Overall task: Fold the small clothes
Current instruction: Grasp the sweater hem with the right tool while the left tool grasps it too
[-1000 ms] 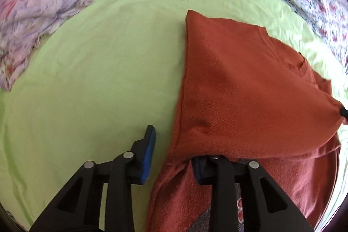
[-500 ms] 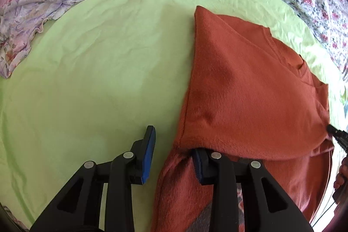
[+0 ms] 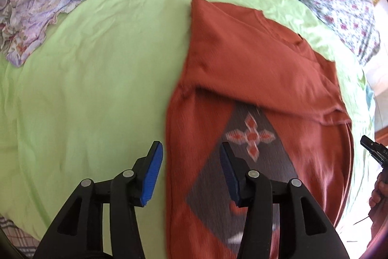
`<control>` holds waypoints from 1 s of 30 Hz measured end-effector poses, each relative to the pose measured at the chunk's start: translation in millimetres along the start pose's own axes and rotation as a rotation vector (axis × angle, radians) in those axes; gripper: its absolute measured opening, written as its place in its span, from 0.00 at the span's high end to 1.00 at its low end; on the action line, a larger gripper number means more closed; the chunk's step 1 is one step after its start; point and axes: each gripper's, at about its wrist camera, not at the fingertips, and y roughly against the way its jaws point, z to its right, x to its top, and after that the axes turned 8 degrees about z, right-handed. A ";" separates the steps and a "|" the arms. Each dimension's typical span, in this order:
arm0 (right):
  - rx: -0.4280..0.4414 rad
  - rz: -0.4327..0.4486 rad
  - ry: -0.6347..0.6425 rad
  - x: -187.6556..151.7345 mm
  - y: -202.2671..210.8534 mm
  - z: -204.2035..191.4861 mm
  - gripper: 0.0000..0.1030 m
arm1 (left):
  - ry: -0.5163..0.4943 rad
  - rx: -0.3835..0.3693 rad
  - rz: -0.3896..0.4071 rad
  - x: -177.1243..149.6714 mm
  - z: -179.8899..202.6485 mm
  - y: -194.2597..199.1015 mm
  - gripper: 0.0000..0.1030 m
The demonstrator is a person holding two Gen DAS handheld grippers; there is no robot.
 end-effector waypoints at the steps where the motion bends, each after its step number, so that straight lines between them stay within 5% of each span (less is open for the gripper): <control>1: 0.000 -0.001 -0.005 -8.2 5.6 0.9 0.70 | -0.007 -0.004 -0.004 -6.1 1.7 3.8 0.48; 22: 0.030 -0.118 -0.069 -173.9 65.7 13.6 0.66 | -0.106 -0.134 -0.191 -165.7 -17.7 50.6 0.44; 30: 0.060 -0.155 -0.065 -201.1 57.6 7.4 0.66 | -0.141 -0.156 -0.198 -183.6 -7.3 40.8 0.45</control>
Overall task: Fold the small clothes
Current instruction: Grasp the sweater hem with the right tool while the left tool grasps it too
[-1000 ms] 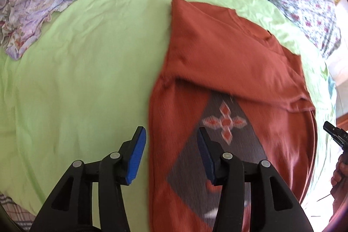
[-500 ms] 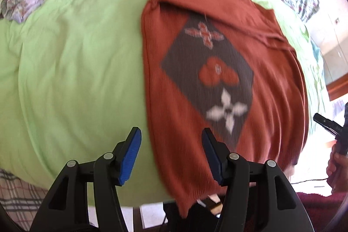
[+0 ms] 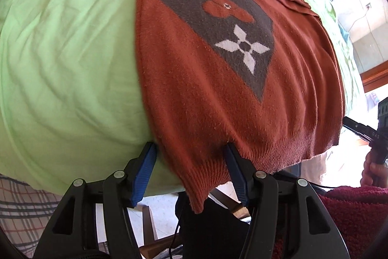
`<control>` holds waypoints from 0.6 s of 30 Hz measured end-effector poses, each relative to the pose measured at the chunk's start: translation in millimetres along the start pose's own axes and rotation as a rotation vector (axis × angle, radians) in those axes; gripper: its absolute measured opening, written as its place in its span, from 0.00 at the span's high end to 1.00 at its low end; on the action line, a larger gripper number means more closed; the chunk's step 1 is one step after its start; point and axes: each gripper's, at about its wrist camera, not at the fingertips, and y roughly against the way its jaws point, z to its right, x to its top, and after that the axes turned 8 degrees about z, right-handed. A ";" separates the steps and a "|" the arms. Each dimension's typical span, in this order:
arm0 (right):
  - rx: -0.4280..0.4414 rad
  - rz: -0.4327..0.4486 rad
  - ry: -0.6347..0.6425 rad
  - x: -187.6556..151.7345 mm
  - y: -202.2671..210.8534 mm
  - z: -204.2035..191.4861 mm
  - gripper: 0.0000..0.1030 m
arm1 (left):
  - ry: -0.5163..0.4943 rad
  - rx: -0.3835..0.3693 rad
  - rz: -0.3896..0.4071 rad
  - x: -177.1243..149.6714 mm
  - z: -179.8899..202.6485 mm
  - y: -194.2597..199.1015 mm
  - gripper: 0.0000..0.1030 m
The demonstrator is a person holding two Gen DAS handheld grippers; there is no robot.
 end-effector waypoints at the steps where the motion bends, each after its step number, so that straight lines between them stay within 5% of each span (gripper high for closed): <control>1: 0.004 0.002 -0.002 -1.2 -1.3 -1.8 0.66 | -0.004 0.001 0.006 0.2 0.0 0.5 0.48; 5: 0.022 0.013 0.000 -2.0 -4.2 -8.2 0.64 | -0.039 0.042 0.013 3.4 3.5 -0.9 0.75; 6: 0.035 0.008 0.004 -2.7 -5.5 -10.5 0.69 | -0.048 0.041 0.016 4.9 4.1 0.6 0.94; 7: 0.045 0.000 0.014 -3.0 -6.9 -13.0 0.90 | -0.055 0.028 0.019 6.4 4.7 3.0 0.96; 8: 0.048 -0.008 0.019 -2.8 -7.2 -13.4 0.93 | -0.061 0.020 0.026 7.3 5.7 7.7 0.96; 15: -0.077 0.101 -0.055 13.8 50.7 45.9 0.94 | -0.087 0.001 0.078 7.3 -2.8 32.3 0.98; 18: -0.043 0.088 -0.087 20.4 52.9 64.4 0.94 | -0.100 -0.009 0.063 5.1 -2.4 24.9 0.97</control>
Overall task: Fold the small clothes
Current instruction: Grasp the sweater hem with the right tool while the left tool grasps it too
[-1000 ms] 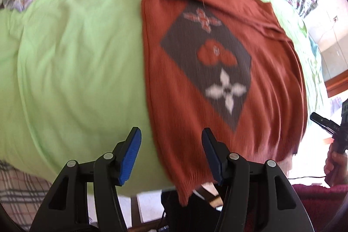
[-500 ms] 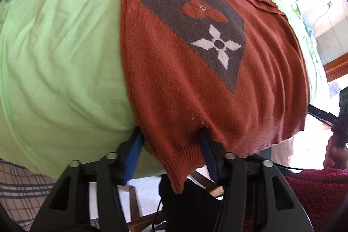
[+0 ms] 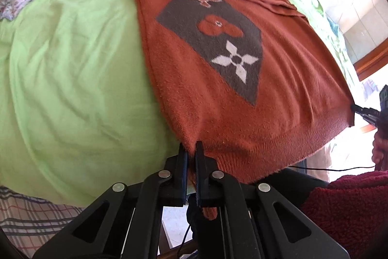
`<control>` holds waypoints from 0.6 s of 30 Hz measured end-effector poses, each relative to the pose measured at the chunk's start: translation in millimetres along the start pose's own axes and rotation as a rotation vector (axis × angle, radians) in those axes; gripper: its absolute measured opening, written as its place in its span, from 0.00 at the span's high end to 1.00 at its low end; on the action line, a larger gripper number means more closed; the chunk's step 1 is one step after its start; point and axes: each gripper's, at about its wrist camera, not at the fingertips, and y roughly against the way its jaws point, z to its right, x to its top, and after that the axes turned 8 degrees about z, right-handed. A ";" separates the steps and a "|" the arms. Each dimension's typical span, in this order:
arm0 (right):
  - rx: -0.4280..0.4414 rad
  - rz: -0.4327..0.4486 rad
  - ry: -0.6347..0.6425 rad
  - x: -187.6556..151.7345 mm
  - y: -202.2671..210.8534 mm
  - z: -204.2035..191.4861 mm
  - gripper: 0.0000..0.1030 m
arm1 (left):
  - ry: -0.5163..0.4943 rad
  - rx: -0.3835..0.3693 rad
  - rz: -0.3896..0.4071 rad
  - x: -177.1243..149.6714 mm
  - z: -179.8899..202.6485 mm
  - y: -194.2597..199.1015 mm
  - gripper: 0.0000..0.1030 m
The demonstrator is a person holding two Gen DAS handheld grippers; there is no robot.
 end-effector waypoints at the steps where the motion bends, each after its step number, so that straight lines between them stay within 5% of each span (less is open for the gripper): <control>1: 0.018 -0.023 0.009 -0.3 -5.0 -3.2 0.94 | -0.006 0.002 -0.004 -0.3 1.2 -2.6 0.97; 6: 0.095 -0.097 -0.024 -11.2 -25.2 -11.8 0.90 | 0.069 -0.034 -0.041 -2.6 -11.7 -6.5 0.84; 9: 0.061 -0.123 -0.026 -16.5 -31.3 -7.7 0.59 | 0.138 -0.051 -0.049 -3.8 -20.1 -8.3 0.63; 10: 0.064 -0.122 -0.034 -18.1 -31.6 -4.8 0.56 | 0.153 -0.062 -0.053 -3.2 -20.8 -10.4 0.61; 14: 0.094 -0.124 -0.052 -20.1 -34.6 -1.6 0.56 | 0.120 -0.070 -0.079 -1.6 -7.9 -22.0 0.59; 15: 0.098 -0.124 -0.051 -20.2 -36.0 -2.2 0.56 | 0.100 -0.060 -0.079 -2.5 -2.4 -24.1 0.65; 17: 0.101 -0.125 -0.052 -19.4 -39.8 -3.6 0.54 | 0.049 -0.065 -0.055 -0.8 5.9 -22.4 0.96; 18: 0.101 -0.126 -0.054 -18.6 -41.1 -4.4 0.54 | 0.045 -0.075 -0.042 0.8 7.3 -18.1 0.97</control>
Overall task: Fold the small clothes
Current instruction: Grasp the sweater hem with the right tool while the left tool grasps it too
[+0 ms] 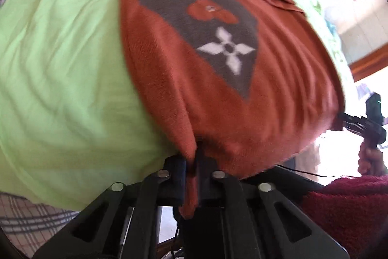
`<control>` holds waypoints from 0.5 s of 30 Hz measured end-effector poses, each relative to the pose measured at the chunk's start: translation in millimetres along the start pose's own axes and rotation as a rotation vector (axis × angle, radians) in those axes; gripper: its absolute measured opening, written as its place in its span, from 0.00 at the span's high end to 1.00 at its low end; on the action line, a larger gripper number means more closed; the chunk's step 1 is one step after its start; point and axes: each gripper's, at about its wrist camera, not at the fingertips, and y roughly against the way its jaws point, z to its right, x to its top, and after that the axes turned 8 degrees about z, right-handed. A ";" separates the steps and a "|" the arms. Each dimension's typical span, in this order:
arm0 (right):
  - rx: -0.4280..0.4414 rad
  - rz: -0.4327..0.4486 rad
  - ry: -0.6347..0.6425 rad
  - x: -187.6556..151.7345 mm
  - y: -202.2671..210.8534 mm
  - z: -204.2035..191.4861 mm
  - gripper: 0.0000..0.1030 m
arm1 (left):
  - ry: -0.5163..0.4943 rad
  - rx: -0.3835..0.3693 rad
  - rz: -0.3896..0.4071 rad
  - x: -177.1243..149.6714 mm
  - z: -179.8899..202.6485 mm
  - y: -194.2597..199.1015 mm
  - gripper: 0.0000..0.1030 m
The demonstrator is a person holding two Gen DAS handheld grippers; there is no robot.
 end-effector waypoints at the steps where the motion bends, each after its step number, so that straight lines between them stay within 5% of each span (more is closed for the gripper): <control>1: 0.001 -0.001 -0.001 0.1 0.1 -0.6 0.54 | -0.008 0.000 0.040 1.6 -0.3 11.0 0.97; 3: 0.012 0.004 0.004 0.1 3.0 -2.0 0.54 | 0.006 -0.005 0.093 3.4 -15.1 32.8 0.97; 9: 0.041 0.016 -0.014 -0.3 1.4 -0.7 0.54 | 0.048 0.011 0.062 3.3 -36.3 27.1 0.97; 11: 0.048 0.010 -0.005 1.0 -1.0 -3.5 0.54 | 0.028 0.029 0.038 1.0 -27.7 20.6 0.94; 14: 0.061 0.006 -0.005 -2.3 -4.6 -5.8 0.54 | 0.030 0.036 -0.045 -5.1 -19.0 -1.0 0.74; 15: 0.060 0.004 -0.002 -3.7 -6.1 -6.5 0.62 | 0.030 0.039 -0.042 -4.5 -18.1 -2.8 0.75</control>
